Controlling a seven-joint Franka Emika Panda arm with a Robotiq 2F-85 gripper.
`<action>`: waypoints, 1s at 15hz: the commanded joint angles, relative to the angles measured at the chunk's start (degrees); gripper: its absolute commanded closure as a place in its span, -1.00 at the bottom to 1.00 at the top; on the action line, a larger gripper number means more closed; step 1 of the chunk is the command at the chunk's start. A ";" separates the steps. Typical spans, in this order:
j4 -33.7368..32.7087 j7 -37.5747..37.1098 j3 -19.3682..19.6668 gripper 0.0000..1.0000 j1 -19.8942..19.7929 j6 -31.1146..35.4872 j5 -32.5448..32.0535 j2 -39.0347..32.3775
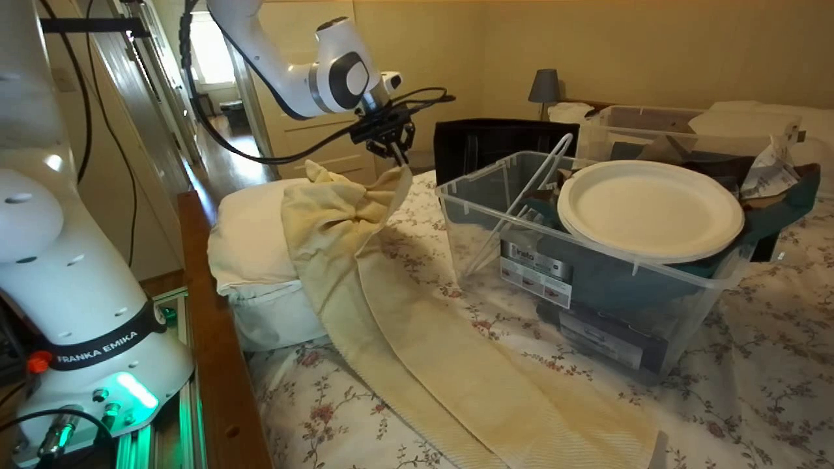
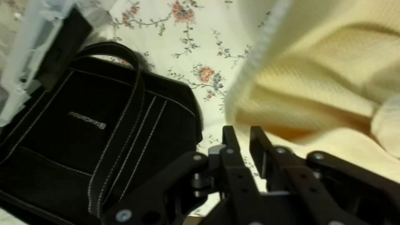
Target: Unfold the towel.
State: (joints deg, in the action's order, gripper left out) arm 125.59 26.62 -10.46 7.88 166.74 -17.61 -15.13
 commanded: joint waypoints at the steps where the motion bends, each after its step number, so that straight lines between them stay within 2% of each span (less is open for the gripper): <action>1: -3.67 11.44 -11.67 0.02 -5.71 -3.29 13.59 -5.52; 4: -4.33 19.75 -21.20 -0.43 -9.23 -7.31 20.24 -6.51; 8: -8.03 31.38 -28.52 -0.95 -10.59 -11.48 26.57 -9.10; 12: -12.75 41.74 -31.53 -1.00 -11.20 -17.74 29.72 -13.72; 14: -14.80 44.36 -30.44 -0.98 -10.34 -22.37 30.02 -15.77; 15: -15.79 44.99 -29.35 -0.88 -9.64 -24.76 29.94 -16.79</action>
State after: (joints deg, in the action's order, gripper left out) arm 114.78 66.73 -40.68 -2.22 148.47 10.80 -26.95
